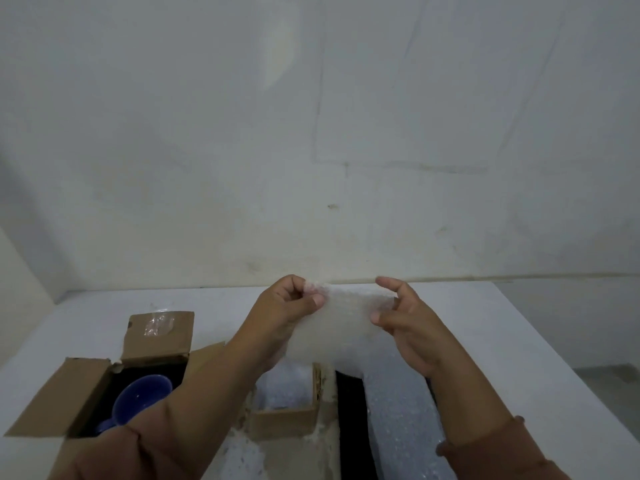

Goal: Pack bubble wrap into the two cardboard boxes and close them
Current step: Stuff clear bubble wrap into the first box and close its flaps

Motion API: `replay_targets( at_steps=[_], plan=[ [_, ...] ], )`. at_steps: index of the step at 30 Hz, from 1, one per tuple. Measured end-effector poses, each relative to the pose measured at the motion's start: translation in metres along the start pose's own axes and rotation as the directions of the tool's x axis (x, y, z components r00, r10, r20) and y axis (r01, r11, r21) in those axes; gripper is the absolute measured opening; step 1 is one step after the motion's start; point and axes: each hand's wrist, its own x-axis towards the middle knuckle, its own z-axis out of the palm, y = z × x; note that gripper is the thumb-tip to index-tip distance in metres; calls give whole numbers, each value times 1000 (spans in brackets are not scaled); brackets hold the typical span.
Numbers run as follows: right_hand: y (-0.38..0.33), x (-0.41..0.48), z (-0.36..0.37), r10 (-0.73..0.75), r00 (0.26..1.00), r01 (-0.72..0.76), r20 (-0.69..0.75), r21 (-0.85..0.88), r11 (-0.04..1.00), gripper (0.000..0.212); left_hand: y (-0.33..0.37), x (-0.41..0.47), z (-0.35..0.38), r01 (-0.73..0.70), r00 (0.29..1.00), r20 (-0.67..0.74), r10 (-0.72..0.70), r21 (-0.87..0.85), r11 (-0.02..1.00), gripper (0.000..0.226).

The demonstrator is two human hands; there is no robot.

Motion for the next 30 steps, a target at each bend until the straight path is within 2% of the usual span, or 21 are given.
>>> replay_targets(
  at_steps=[3, 4, 7, 9, 11, 12, 14, 17, 20, 23, 27, 30],
  plan=[
    [4, 1, 11, 28, 1000, -28, 1, 30, 999, 34, 7, -1, -7, 31, 999, 19, -30, -92, 995, 27],
    [5, 1, 14, 34, 999, -33, -10, 72, 997, 31, 7, -2, -11, 60, 998, 33, -57, -104, 993, 34],
    [5, 5, 20, 37, 998, -26, -50, 198, 980, 32, 0, 0, -29, 255, 965, 80, -251, -54, 965, 57],
    [3, 8, 23, 23, 997, -5, -73, 239, 971, 31, -6, -2, -36, 395, 903, 149, -402, 77, 916, 51],
    [3, 9, 26, 16, 997, 6, -78, 270, 963, 32, -14, -5, -37, 447, 867, 152, -475, 185, 875, 22],
    [3, 9, 28, 19, 998, -1, -62, 285, 958, 32, -17, -5, -36, 460, 864, 126, -488, 194, 866, 14],
    [9, 10, 30, 51, 999, -46, -14, 251, 967, 32, -22, -4, -37, 463, 873, 86, -479, 154, 873, 17],
    [23, 7, 28, 209, 977, -207, 42, -36, 978, 29, -22, -2, -39, 437, 890, 104, -444, 82, 896, 26],
    [33, 4, 30, 293, 954, -279, 66, -167, 946, 26, -21, -1, -41, 412, 902, 106, -418, 73, 908, 32],
    [36, 5, 32, 228, 973, -221, 34, -157, 963, 21, -17, -2, -45, 387, 914, 109, -391, 63, 920, 40],
    [30, 6, 34, 183, 983, -185, -29, -110, 977, 21, -17, -4, -50, 400, 916, 65, -397, -41, 916, 40],
    [26, 5, 33, 206, 975, -217, -89, -148, 965, 32, -18, -5, -56, 439, 897, 27, -441, -169, 882, 35]
  ],
)
